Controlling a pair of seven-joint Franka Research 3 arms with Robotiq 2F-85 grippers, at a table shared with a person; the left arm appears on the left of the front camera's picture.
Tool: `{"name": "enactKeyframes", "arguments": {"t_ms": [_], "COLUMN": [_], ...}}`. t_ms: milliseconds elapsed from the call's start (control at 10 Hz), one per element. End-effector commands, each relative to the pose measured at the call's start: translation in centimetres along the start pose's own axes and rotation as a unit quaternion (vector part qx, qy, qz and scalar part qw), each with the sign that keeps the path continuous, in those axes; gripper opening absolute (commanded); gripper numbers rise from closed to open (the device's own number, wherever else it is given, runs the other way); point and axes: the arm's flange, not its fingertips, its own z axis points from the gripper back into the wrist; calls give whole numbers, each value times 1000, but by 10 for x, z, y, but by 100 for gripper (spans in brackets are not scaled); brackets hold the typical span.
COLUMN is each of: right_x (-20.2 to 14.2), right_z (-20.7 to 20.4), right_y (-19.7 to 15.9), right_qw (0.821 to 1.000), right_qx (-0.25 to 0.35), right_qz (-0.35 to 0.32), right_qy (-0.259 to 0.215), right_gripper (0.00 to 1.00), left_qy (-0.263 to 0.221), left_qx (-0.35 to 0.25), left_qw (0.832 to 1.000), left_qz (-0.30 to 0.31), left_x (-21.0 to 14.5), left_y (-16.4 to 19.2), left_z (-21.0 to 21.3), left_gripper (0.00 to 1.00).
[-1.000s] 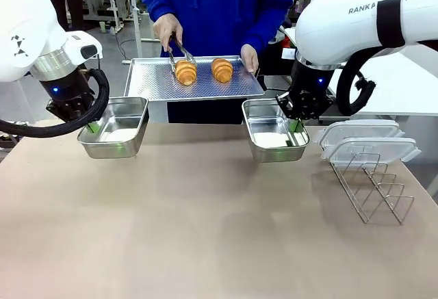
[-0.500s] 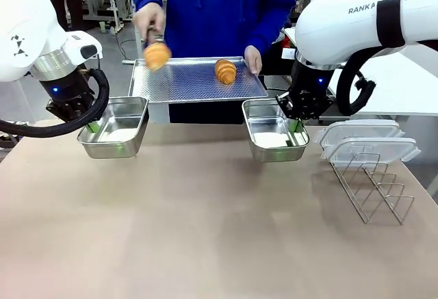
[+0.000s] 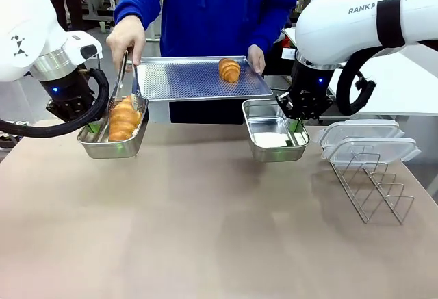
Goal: Place the bread in airtight containers.
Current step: Once an object is inside an Airtight Container , place the container in the center of the table.
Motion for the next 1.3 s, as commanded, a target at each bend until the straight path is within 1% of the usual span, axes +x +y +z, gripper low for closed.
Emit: {"name": "enactKeyframes", "arguments": {"t_ms": [0, 900, 1000, 1200], "right_x": [0, 0, 0, 0], "right_z": [4, 4, 4, 4], "right_y": [-1, -1, -1, -1], "right_qw": [1000, 1000, 1000, 1000], "right_qx": [-2, -2, -2, -2], "right_qz": [-4, -4, -4, -4], "right_qy": [-6, -6, -6, -6], "right_gripper": [0, 0, 0, 0], "left_qy": [-2, 0, 6, 9], "left_qx": [0, 0, -1, 0], "left_qw": [1000, 1000, 1000, 999], "left_qz": [4, 0, 18, 31], "left_x": [0, 0, -3, -14], "left_y": [0, 0, 5, 4], "left_z": [2, 0, -14, -41], "left_gripper": [5, 5, 5, 5]}}
